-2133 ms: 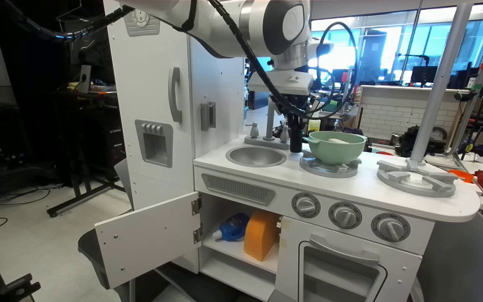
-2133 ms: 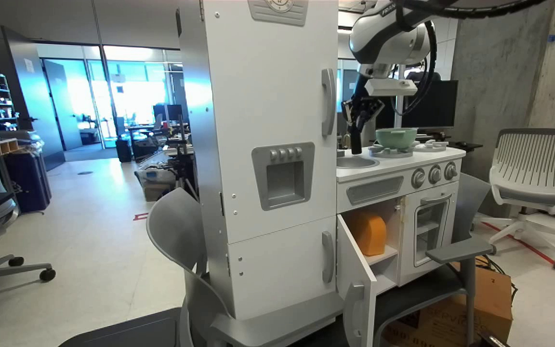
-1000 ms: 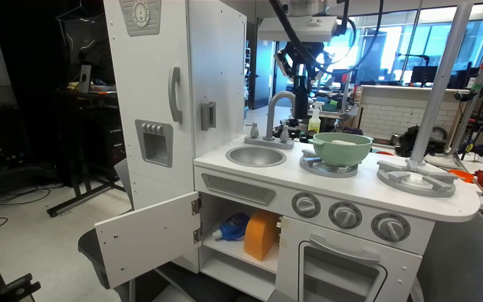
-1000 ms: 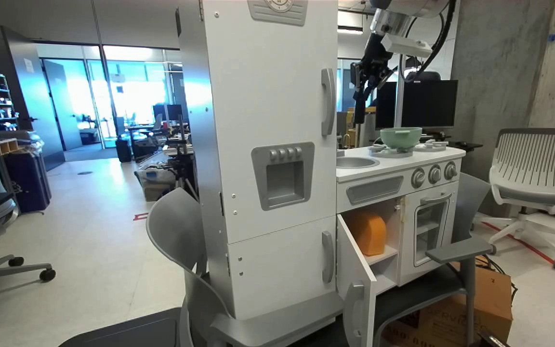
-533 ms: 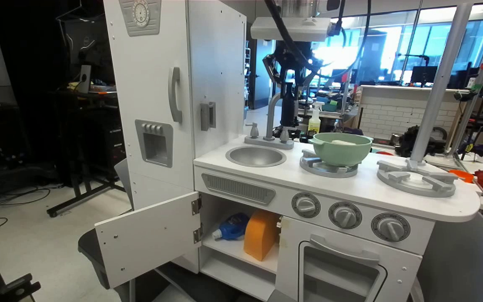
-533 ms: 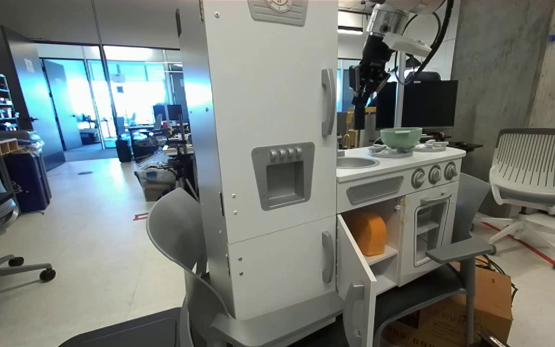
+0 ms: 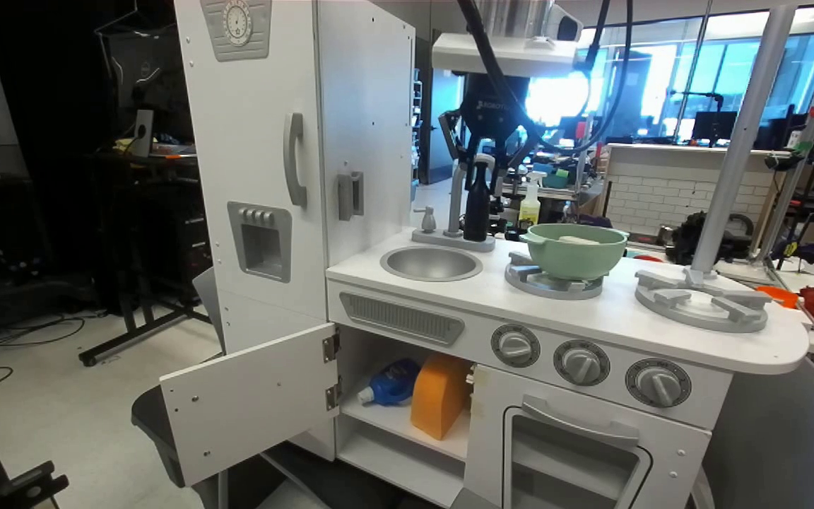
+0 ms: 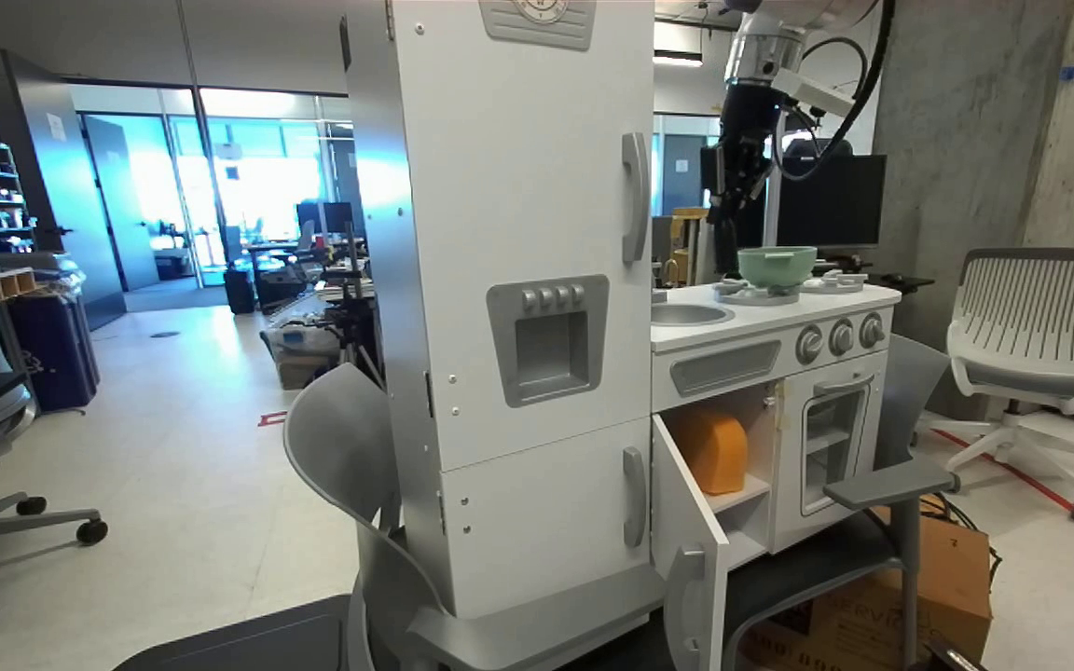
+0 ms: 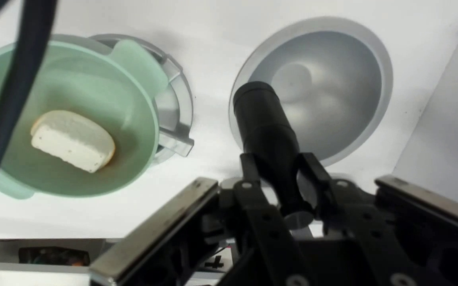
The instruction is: Put the orange object inside the cupboard
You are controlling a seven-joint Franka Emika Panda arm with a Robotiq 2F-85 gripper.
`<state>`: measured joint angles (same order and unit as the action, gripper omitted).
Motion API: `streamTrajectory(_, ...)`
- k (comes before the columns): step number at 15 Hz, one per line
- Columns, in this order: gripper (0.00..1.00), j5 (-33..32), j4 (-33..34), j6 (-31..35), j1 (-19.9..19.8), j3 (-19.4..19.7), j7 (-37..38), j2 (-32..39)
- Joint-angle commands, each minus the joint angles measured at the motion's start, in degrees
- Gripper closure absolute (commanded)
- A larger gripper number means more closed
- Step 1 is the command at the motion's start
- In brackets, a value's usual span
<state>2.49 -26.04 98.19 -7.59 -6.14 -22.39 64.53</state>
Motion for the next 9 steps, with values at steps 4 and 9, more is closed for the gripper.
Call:
streamTrajectory(4,0.92,-0.2,-0.5,-13.2,-0.2,0.7,-6.5,-0.9)
streamTrajectory(9,0.92,-2.2,0.7,-19.2,0.6,2.4,-9.3,0.7)
